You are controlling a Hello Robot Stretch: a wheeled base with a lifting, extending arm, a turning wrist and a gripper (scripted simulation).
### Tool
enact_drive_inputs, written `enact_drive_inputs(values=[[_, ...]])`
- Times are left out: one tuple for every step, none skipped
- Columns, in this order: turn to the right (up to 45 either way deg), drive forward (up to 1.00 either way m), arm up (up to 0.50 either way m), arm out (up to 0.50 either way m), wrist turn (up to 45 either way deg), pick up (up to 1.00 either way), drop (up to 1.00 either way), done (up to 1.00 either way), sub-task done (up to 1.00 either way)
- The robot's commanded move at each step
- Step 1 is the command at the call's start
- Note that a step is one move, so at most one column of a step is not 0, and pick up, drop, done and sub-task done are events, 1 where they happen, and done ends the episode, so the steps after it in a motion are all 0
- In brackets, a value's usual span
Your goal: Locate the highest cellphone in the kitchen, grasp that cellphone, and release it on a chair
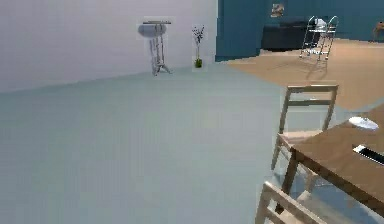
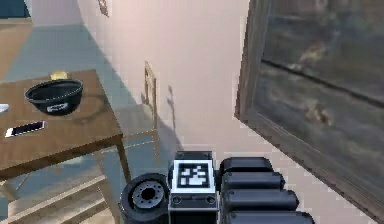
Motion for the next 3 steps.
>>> enact_drive_inputs(values=[[-45.0, 0.0, 0.0, 0.0, 0.0, 0.0, 0.0, 0.0, 0.0], [-18.0, 0.0, 0.0, 0.0, 0.0, 0.0, 0.0, 0.0, 0.0], [45.0, 0.0, 0.0, 0.0, 0.0, 0.0, 0.0, 0.0, 0.0]])
